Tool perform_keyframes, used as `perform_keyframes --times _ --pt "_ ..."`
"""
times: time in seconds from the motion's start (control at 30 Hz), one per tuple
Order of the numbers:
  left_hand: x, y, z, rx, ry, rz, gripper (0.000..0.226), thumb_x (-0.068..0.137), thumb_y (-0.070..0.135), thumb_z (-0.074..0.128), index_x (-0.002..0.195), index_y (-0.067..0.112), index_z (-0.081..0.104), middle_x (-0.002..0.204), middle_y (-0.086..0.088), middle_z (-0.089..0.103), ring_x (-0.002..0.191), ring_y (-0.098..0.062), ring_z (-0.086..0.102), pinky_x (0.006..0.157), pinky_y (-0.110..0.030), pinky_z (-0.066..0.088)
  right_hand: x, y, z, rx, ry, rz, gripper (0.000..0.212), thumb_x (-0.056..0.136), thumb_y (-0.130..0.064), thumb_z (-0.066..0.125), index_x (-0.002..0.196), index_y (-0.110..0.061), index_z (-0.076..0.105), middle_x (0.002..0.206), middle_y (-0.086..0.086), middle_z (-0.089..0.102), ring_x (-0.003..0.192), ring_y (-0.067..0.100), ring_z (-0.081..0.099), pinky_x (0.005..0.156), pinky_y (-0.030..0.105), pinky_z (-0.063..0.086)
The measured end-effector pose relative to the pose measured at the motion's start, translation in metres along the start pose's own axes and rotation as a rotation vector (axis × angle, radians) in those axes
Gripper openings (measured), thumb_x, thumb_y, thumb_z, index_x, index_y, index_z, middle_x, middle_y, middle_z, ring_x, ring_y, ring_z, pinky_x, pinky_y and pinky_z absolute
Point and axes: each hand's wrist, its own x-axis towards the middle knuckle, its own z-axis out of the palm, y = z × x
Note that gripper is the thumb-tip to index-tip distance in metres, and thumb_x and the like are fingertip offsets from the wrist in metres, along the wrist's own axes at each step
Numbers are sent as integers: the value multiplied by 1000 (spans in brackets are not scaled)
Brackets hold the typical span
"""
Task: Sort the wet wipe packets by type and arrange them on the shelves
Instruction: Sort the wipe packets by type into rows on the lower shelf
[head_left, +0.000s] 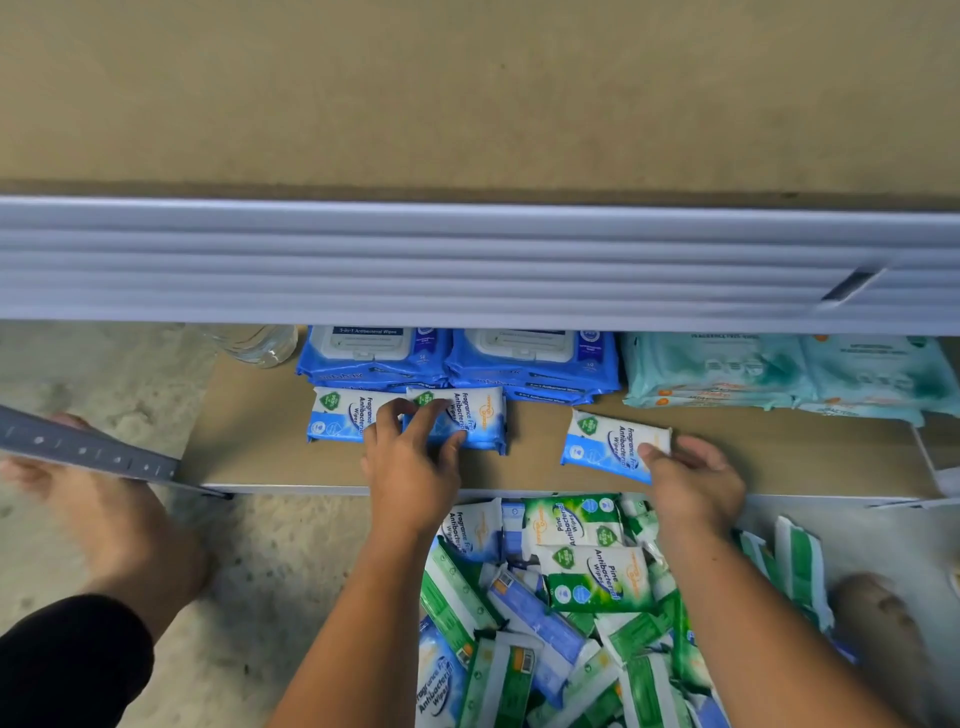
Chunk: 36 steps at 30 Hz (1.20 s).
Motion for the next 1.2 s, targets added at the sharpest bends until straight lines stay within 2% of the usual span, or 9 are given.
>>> perform_keyframes --times 0.1,0.23,0.5,0.57,0.67,0.77,0.93,1.1,1.2 --pt "0 -1 1 -25 0 -3 38 86 32 77 123 31 68 127 -5 50 113 -30 47 92 -37 34 -7 3 8 -93 -72 -71 16 82 -8 81 94 -13 72 85 2 73 72 16 66 71 27 51" --pt "-1 -3 3 -50 4 -14 37 86 34 75 122 35 67 127 -2 49 115 -28 49 95 -46 42 -19 -2 34 -176 -151 -132 20 87 -8 76 81 -23 64 75 -8 67 72 14 66 70 30 52" --pt "-5 0 7 -43 12 -45 36 88 34 74 122 37 66 131 -1 48 119 -26 45 96 -49 39 -19 1 67 -386 -194 -166 11 87 -15 73 95 -11 67 86 9 72 72 25 68 64 33 55" --pt "-8 4 6 -52 11 -75 36 89 34 71 123 39 64 134 2 46 125 -25 38 97 -50 36 -18 -3 64 -410 -221 -142 13 88 -17 74 97 -11 65 84 6 70 68 21 64 60 25 48" --pt "-21 11 2 -72 57 -92 48 88 14 67 130 34 57 141 -1 42 129 -28 33 97 -50 34 -18 -11 49 -408 -242 -119 16 89 -22 76 93 -15 62 76 -1 63 63 12 57 56 22 40" --pt "-46 23 -7 -81 80 -141 62 79 -4 58 132 29 55 142 -6 40 127 -30 35 99 -47 32 -24 -20 17 -429 -199 -100 20 88 -25 76 100 -16 64 85 1 65 76 20 61 67 26 44" --pt "-97 14 -16 -148 -154 -144 36 90 4 58 118 26 66 121 -1 61 110 -22 53 92 -36 45 -39 -24 -51 -544 -147 -46 19 85 -9 70 103 -13 70 95 6 68 85 26 62 74 29 47" --pt "-148 28 -53 -233 -305 -230 33 90 2 52 103 23 73 105 4 73 90 -17 67 76 -31 53 -69 -24 -124 -807 -298 -9 23 86 -4 60 100 -11 77 106 10 73 98 29 66 84 30 53" --pt "-169 42 -74 -228 -409 -196 36 89 4 51 107 27 70 113 6 70 99 -20 68 84 -34 55 -86 -15 -161 -815 -309 -3 23 85 -1 56 96 -6 76 102 14 72 94 30 66 77 29 52"
